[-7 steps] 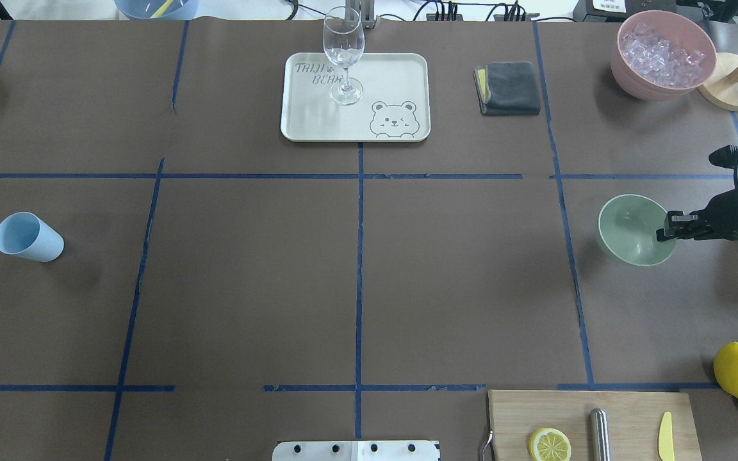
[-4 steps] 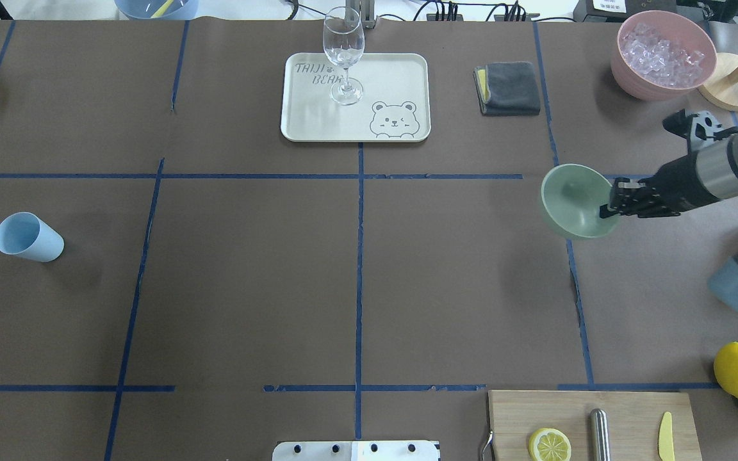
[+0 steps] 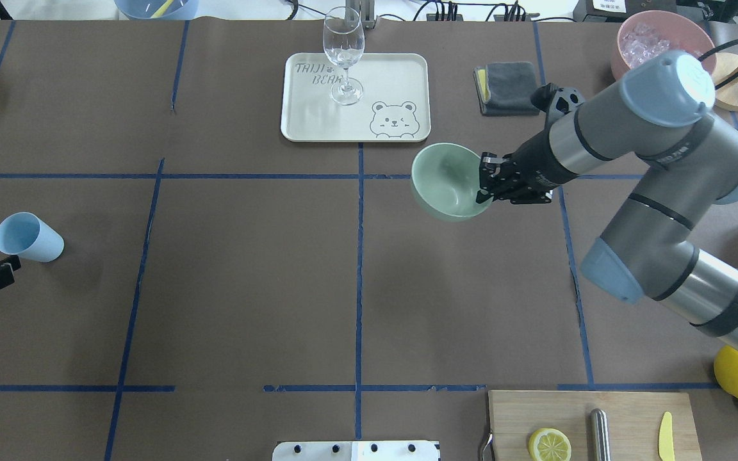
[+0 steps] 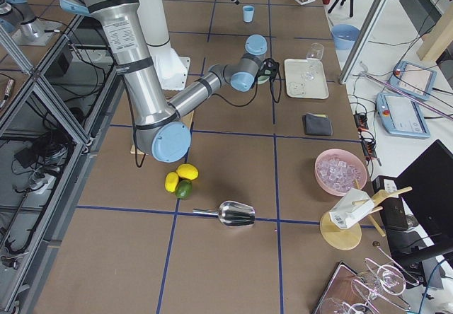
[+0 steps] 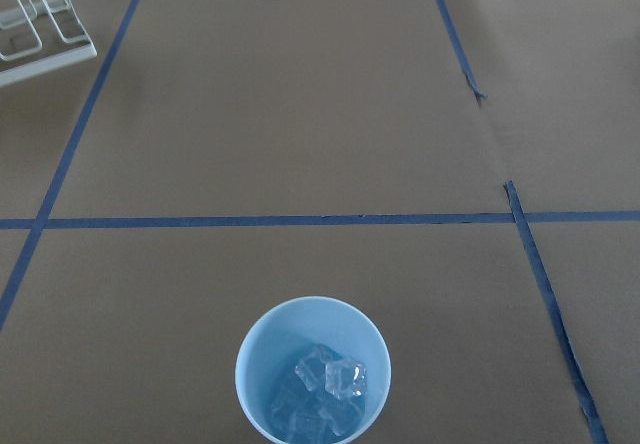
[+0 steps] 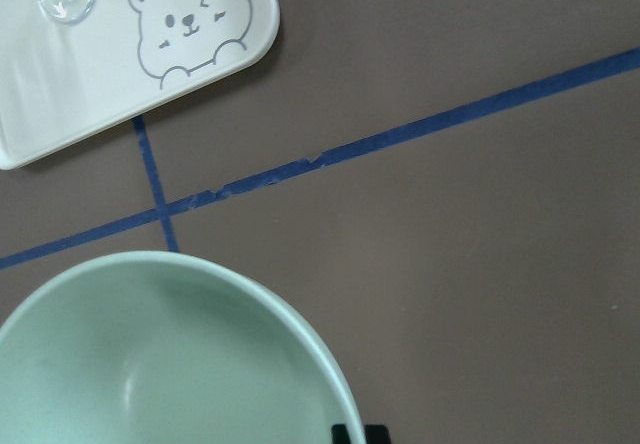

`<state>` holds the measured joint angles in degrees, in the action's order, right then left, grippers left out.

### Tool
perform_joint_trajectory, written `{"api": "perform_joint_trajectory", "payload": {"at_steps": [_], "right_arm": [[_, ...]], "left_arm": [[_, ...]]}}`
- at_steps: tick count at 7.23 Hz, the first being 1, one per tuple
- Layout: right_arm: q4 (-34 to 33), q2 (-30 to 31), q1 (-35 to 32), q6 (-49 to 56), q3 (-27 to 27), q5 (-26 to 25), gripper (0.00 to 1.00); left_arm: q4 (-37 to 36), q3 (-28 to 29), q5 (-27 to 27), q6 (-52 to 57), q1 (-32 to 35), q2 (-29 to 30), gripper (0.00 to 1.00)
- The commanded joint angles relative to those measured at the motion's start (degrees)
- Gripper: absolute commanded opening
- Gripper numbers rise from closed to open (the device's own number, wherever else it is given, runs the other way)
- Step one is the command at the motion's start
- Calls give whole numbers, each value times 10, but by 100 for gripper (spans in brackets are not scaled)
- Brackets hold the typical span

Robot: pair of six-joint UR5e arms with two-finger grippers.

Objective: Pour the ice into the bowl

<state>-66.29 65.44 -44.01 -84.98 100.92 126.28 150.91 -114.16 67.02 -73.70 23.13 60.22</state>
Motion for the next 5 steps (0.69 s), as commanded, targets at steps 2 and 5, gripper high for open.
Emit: {"api": "perform_joint_trajectory", "payload": {"at_steps": [2,5], "right_arm": [[-59,-85,66,-55,-2,-49,0],[-60,-111,118,-59,-18,-111,0]], "left_arm": [[-2,95,-137,-52,-70,51,100],[-3,125,-186,-51,-71,89,100]]}}
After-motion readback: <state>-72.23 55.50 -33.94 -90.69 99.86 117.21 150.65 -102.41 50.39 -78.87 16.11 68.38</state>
